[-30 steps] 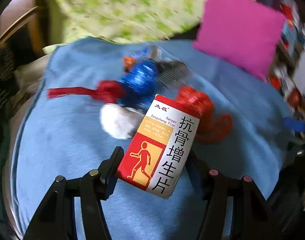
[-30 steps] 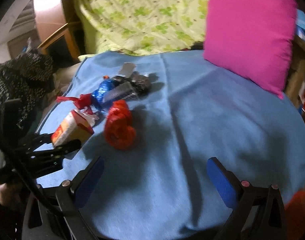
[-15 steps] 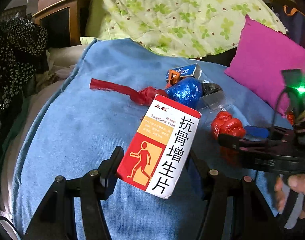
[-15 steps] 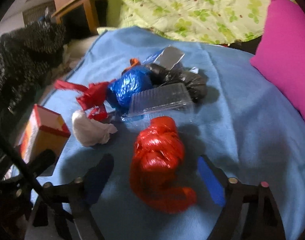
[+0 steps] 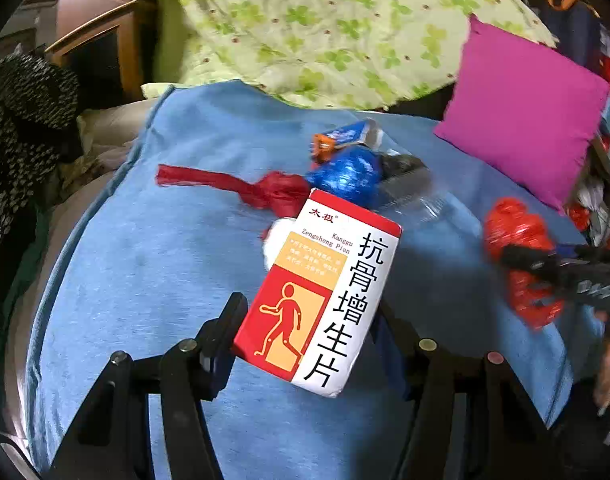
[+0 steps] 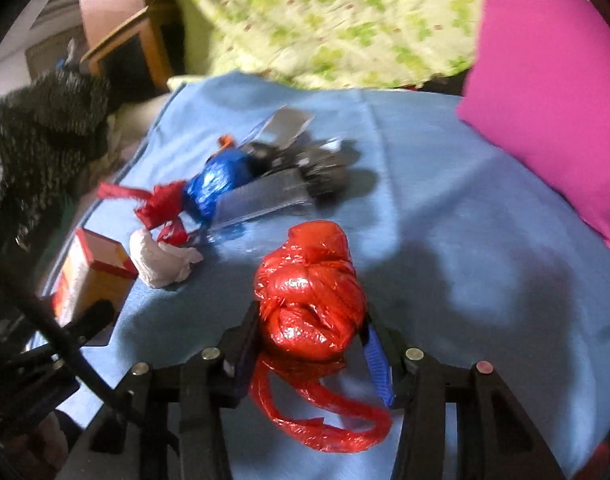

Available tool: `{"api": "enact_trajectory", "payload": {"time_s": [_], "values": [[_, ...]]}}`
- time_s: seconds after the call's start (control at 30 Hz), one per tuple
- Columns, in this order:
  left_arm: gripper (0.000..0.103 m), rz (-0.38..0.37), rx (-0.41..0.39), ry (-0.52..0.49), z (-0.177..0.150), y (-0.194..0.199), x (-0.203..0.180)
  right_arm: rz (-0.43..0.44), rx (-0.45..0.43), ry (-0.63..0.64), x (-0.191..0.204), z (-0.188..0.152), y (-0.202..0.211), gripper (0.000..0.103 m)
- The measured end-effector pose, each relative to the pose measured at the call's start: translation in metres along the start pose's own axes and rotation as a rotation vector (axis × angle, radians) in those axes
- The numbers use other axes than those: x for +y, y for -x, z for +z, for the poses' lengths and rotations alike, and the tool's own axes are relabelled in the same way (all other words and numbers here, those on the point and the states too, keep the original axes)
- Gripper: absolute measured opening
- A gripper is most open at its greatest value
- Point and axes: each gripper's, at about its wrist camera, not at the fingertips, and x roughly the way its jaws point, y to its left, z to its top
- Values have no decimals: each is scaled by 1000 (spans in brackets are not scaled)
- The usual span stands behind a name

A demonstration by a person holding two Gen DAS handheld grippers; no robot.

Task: Collect trash
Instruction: 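Carry both items to the orange mesh basket and open right tool over it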

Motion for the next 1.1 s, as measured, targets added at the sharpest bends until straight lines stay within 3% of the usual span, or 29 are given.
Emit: {"api": "enact_trajectory", "payload": {"time_s": [0.3, 0.63, 0.9, 1.1], "values": [[63, -123, -13, -64, 17, 25, -60, -143, -58, -191, -110, -53, 87, 50], [63, -329, -22, -250, 24, 53, -195, -327, -61, -408, -227, -151, 171, 50], [63, -475, 4, -374, 12, 71, -287, -432, 4, -549, -286, -226, 193, 50], [63, -559, 51, -444, -4, 76, -344, -466, 35, -613, -310, -262, 201, 50]]}}
